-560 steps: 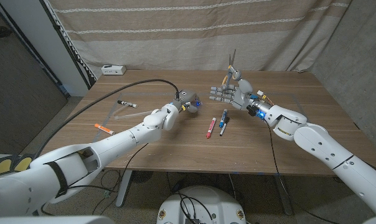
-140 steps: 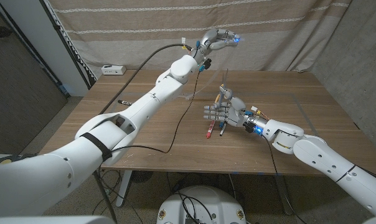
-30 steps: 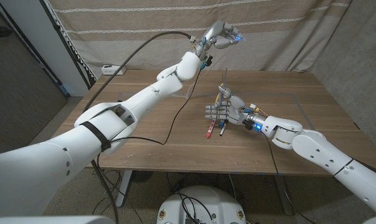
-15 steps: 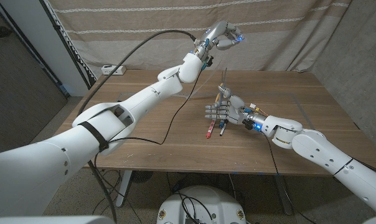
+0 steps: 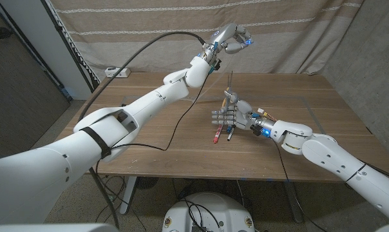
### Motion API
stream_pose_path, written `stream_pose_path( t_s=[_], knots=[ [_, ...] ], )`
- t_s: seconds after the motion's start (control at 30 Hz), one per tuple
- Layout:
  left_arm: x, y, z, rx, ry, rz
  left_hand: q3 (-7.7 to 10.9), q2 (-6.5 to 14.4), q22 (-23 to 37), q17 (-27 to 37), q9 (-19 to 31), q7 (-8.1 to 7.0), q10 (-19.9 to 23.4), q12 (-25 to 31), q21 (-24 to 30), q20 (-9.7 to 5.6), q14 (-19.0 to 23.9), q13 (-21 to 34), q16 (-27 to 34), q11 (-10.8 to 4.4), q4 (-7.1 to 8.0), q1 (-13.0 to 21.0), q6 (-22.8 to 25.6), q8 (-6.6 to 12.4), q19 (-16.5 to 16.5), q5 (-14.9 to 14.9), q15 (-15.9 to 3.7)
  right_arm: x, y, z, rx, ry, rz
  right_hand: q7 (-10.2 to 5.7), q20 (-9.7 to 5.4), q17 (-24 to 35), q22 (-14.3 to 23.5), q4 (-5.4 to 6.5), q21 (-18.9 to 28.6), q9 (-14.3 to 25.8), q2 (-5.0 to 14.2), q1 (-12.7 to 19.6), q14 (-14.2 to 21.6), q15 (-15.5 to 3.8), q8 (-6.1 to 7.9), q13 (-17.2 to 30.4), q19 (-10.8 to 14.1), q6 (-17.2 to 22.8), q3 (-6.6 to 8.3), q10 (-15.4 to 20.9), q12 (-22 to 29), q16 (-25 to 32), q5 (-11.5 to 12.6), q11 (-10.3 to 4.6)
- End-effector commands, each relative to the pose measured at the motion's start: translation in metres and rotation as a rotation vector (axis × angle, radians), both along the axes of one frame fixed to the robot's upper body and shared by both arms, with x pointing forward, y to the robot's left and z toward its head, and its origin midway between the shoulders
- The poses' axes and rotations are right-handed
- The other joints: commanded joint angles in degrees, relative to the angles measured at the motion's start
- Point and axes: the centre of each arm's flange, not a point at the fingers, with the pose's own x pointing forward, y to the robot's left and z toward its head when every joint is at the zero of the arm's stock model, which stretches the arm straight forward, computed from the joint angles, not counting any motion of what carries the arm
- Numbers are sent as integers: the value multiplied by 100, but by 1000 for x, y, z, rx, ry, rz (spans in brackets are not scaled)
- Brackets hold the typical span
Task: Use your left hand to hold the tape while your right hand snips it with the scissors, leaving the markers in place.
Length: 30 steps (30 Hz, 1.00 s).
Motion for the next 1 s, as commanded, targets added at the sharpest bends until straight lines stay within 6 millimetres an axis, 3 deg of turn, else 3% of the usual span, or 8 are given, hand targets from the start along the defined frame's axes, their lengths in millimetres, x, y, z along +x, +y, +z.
stream_pose_path(
  t_s=[0.03, 1.0],
  knots=[
    [-1, -2, -3, 18, 1, 3, -32, 38, 21, 402, 10, -17, 18, 25, 35, -746, 27, 32, 34, -50, 22, 59, -15, 13, 1, 33, -45, -2, 3, 1, -43, -19, -15, 191, -5, 14, 18, -9, -21, 10, -9, 79, 23, 11, -15, 21, -38, -18, 34, 0, 6, -21, -12, 7],
    [-1, -2, -5, 53, -26, 20, -59, 43, 21, 415, 3, -24, 25, 22, 73, -747, 29, 44, 35, -47, 27, 56, 3, 33, -5, 34, -44, 0, 7, 1, -101, -18, -28, 185, -6, 11, 21, -64, -11, -110, 9, 202, 61, 43, -85, 20, -14, 11, 82, 25, 14, -10, -6, 14]
  ],
)
